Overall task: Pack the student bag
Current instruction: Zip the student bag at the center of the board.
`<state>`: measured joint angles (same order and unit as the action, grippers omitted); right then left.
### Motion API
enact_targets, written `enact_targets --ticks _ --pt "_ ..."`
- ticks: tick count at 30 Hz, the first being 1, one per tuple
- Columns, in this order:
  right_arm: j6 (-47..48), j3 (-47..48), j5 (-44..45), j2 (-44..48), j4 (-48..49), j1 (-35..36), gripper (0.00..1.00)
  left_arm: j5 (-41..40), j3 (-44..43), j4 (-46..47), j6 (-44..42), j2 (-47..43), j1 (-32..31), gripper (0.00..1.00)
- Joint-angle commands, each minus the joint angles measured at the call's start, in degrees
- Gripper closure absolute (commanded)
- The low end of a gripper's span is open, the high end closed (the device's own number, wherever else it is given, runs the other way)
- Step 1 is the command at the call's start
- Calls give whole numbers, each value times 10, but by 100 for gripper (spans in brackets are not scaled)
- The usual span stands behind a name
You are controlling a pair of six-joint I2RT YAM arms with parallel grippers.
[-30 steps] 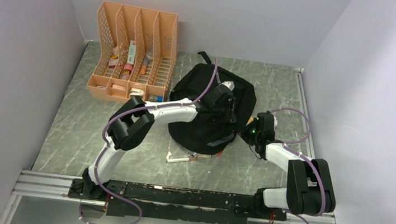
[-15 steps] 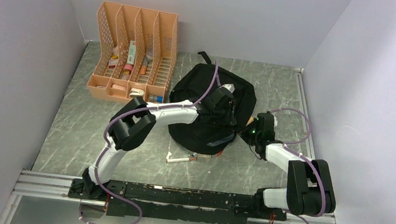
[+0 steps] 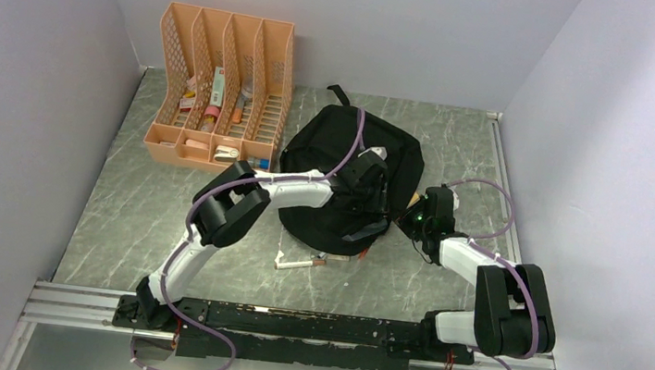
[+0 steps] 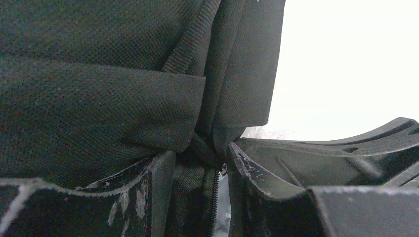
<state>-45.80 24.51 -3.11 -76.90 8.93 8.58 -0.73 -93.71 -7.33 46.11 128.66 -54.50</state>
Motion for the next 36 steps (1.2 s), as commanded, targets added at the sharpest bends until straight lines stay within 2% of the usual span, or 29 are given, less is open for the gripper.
enact_targets --ticks 1,4,9,13,18,26,32,36 --pt "18 -24 20 -5 -65 -4 100 9 -34 12 8 23 -3 52" --pt "20 -23 19 -7 -65 -4 100 8 -45 12 7 31 -2 57" --pt "20 -23 20 -5 -67 -4 100 8 -45 16 -4 29 -2 79" --pt "20 -23 21 -6 -66 -3 100 8 -35 19 -24 12 -2 91" --pt "20 -22 20 -10 -63 -4 100 15 -10 57 -84 -28 -2 95" --pt "19 -18 15 -19 -59 -4 100 97 30 132 -189 -75 -3 95" --pt "19 -17 13 -20 -58 -4 100 148 46 154 -207 -81 -3 95" --pt "17 -14 16 -10 -64 -4 100 140 69 154 -216 -94 -3 95"
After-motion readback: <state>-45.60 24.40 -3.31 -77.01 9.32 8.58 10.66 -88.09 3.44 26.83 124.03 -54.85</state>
